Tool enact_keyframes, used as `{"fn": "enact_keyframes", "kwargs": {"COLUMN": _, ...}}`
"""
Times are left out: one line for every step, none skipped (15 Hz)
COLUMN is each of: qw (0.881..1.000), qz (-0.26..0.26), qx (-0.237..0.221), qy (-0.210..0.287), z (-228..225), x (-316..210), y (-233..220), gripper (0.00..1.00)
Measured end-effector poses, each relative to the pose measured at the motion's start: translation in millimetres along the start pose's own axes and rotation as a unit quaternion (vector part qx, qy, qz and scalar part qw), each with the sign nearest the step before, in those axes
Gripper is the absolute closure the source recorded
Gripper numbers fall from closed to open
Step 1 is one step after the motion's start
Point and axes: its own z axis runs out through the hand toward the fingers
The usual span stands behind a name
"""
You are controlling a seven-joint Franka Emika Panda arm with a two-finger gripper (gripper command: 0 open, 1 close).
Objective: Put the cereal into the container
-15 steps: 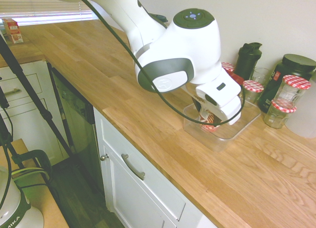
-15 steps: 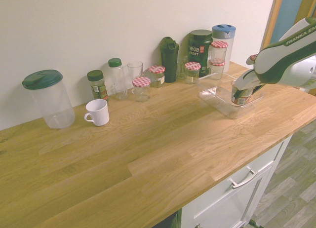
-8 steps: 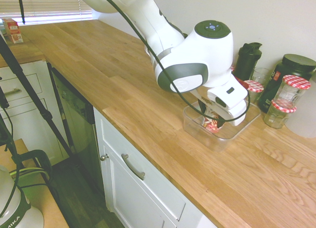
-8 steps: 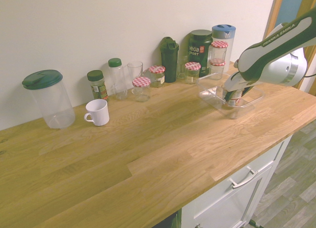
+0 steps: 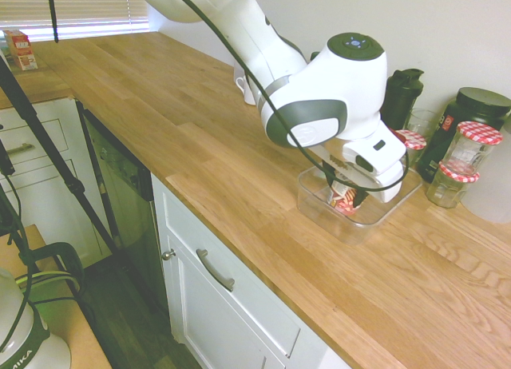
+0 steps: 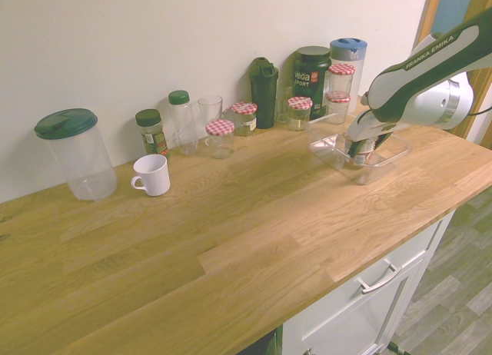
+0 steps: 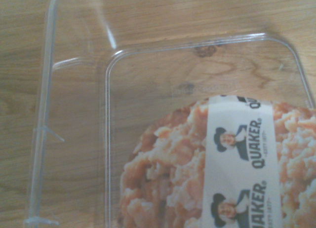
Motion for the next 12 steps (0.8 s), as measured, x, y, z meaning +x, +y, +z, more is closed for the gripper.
{"fn": "enact_keyframes", "kwargs": {"qw": 1.0, "qz": -0.002, "qx": -0.001, "qy": 0.0, "z": 0, "x": 0, "y": 0, "gripper": 0.0}}
{"fn": "enact_keyframes", "kwargs": {"qw": 1.0, "qz": -0.003, "qx": -0.002, "qy": 0.0, "z": 0, "x": 1, "y": 0, "gripper": 0.0}}
{"fn": "enact_keyframes", "kwargs": {"qw": 1.0, "qz": -0.004, "qx": -0.004, "qy": -0.001, "z": 0, "x": 1, "y": 1, "gripper": 0.0}}
{"fn": "enact_keyframes", "kwargs": {"qw": 1.0, "qz": -0.007, "qx": -0.008, "qy": -0.004, "z": 1, "x": 0, "y": 2, "gripper": 0.0}}
{"fn": "enact_keyframes", "kwargs": {"qw": 1.0, "qz": -0.01, "qx": -0.014, "qy": -0.005, "z": 1, "x": 1, "y": 3, "gripper": 0.0}}
{"fn": "enact_keyframes", "kwargs": {"qw": 1.0, "qz": -0.012, "qx": -0.019, "qy": -0.007, "z": 0, "x": 1, "y": 3, "gripper": 0.0}}
{"fn": "enact_keyframes", "kwargs": {"qw": 1.0, "qz": -0.013, "qx": -0.024, "qy": -0.009, "z": -2, "x": 2, "y": 3, "gripper": 0.0}}
{"fn": "enact_keyframes", "kwargs": {"qw": 0.999, "qz": -0.013, "qx": -0.028, "qy": -0.013, "z": -7, "x": 3, "y": 1, "gripper": 0.0}}
{"fn": "enact_keyframes", "kwargs": {"qw": 0.999, "qz": -0.011, "qx": -0.031, "qy": -0.019, "z": -16, "x": 6, "y": -2, "gripper": 0.0}}
{"fn": "enact_keyframes", "kwargs": {"qw": 0.999, "qz": -0.009, "qx": -0.034, "qy": -0.026, "z": -28, "x": 10, "y": -7, "gripper": 0.0}}
{"fn": "enact_keyframes", "kwargs": {"qw": 0.999, "qz": -0.006, "qx": -0.038, "qy": -0.031, "z": -44, "x": 15, "y": -12, "gripper": 0.0}}
{"fn": "enact_keyframes", "kwargs": {"qw": 0.998, "qz": -0.003, "qx": -0.042, "qy": -0.036, "z": -61, "x": 20, "y": -18, "gripper": 0.0}}
